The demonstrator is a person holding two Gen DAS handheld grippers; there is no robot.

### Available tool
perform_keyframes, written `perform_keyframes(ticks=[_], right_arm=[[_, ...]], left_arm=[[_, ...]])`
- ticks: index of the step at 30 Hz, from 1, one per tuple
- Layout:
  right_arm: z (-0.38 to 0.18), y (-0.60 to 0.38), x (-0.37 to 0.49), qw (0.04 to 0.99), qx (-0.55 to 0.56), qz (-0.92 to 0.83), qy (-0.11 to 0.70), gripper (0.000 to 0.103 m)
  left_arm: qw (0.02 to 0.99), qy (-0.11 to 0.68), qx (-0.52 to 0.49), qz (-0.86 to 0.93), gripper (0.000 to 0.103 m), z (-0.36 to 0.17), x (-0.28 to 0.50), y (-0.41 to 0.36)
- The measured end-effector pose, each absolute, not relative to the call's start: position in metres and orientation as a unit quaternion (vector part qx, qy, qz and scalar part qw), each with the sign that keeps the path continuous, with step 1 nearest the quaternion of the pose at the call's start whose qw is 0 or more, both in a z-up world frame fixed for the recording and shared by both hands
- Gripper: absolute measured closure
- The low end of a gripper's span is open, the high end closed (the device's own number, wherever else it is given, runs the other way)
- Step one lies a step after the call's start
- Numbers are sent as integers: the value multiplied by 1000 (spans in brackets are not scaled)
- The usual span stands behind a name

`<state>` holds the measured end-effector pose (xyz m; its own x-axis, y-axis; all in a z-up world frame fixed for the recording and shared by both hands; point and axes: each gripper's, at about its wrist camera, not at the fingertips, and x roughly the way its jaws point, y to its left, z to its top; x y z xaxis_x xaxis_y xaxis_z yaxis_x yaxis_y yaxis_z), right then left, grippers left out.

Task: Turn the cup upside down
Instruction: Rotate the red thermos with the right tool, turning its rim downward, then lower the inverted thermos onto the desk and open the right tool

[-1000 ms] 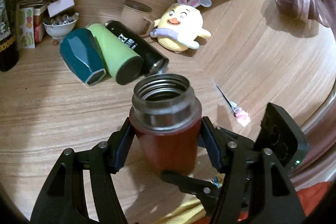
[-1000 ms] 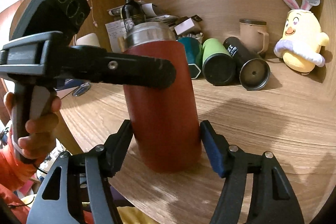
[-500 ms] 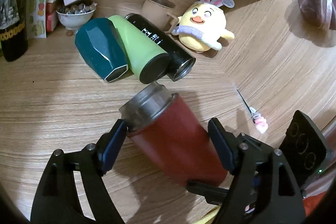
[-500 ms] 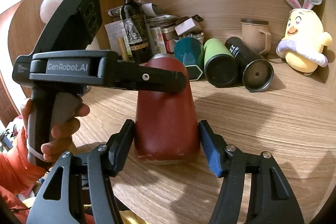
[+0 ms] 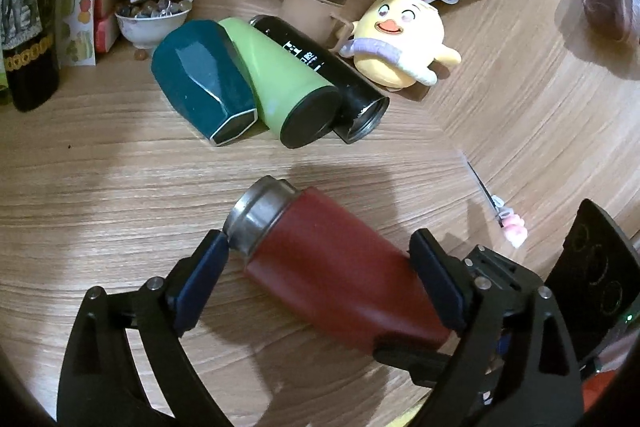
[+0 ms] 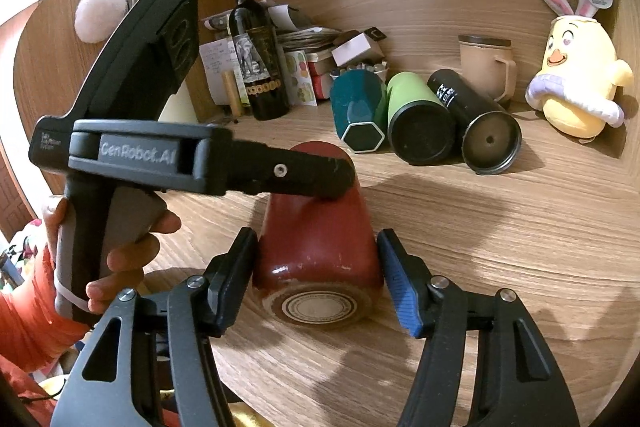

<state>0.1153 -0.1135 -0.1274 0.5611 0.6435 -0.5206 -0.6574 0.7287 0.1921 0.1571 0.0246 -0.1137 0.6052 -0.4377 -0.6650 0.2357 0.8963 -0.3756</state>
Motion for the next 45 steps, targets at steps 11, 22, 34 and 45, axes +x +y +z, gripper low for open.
perform_keyframes(ticks=[11,22,34,45], right_arm=[[-136,-108,114,876,-15,374,304,44],[-117,-112,102,893,-22,362,266,44],[-87,-113,104,909,-31,351,221,44],[-85,-92,122,910,-35,351,220,44]], left_arm=[[918,362,-63,-151,32,-100,138,19],[929,337,-35,-151,56,-78,130,20],[928,319,-62,-180,56,-51,127,31],[936,301,-32,-181,55,-29,124,26]])
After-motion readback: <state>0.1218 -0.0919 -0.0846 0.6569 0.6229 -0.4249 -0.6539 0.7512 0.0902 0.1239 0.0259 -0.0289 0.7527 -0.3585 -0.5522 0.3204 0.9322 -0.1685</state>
